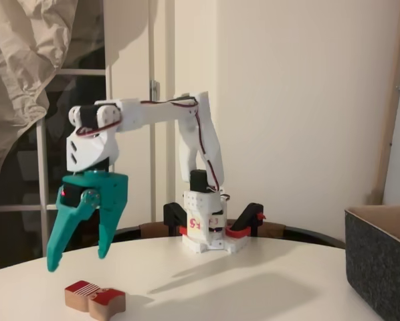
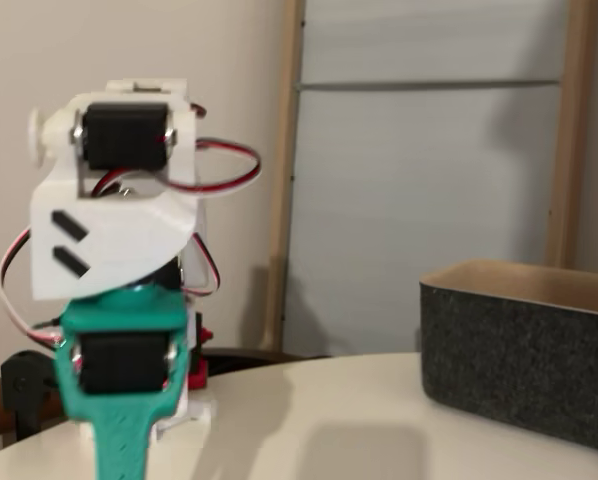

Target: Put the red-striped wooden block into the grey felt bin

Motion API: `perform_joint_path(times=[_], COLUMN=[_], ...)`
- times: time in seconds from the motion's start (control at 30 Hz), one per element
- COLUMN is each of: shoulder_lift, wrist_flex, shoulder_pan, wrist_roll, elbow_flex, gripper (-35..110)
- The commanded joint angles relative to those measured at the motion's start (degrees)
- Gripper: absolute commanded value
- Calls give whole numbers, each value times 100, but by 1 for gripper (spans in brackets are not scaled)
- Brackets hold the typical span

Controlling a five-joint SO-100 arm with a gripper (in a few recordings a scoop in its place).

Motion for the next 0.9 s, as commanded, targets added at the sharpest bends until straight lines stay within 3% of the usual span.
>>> perform_joint_path(times=[0.0,0.87], shoulder_lift=[-62,-782], wrist_flex=[44,220], shoulder_pan=[18,-237], wrist_roll=[0,70], elbow_flex=[-79,-62], gripper=[29,33])
